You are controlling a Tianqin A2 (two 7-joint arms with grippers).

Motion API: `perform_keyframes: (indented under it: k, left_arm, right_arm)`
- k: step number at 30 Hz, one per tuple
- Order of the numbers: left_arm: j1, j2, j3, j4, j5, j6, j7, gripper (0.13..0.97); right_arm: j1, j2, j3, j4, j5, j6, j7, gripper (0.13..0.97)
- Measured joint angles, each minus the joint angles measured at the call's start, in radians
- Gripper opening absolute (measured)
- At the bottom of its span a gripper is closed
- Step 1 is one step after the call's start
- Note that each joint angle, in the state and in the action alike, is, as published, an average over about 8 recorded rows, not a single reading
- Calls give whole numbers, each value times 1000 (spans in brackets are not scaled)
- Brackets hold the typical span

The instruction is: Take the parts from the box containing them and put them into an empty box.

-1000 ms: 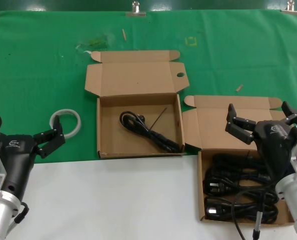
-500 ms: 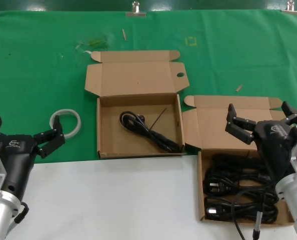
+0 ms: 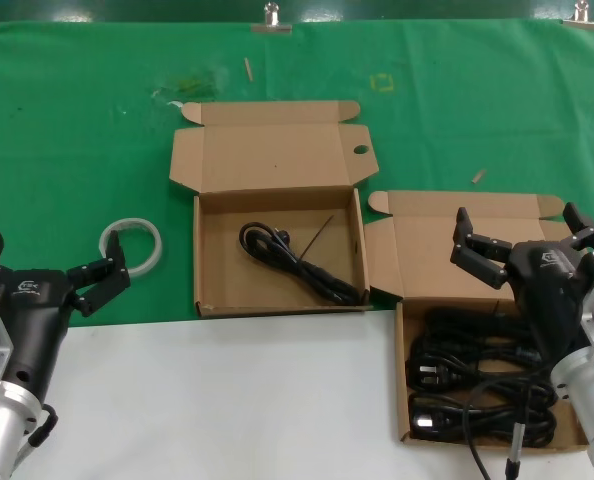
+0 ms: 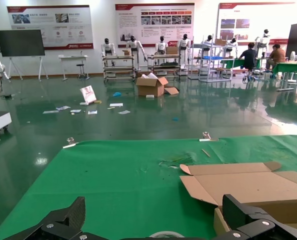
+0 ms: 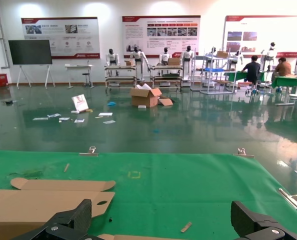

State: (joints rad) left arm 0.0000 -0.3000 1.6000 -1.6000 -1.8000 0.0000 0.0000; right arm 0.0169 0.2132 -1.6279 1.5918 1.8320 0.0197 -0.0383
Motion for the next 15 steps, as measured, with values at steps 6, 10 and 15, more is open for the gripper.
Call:
perform_keyframes:
  k: [6, 10, 15]
  left_arm:
    - [0, 0, 0, 0, 0, 0, 0, 965]
    - [0, 0, 0, 0, 0, 0, 0, 965]
    - [0, 0, 0, 0, 0, 0, 0, 965]
  right_arm:
    - [0, 0, 0, 0, 0, 0, 0, 966]
    - [0, 0, 0, 0, 0, 0, 0, 966]
    - [0, 0, 0, 0, 0, 0, 0, 966]
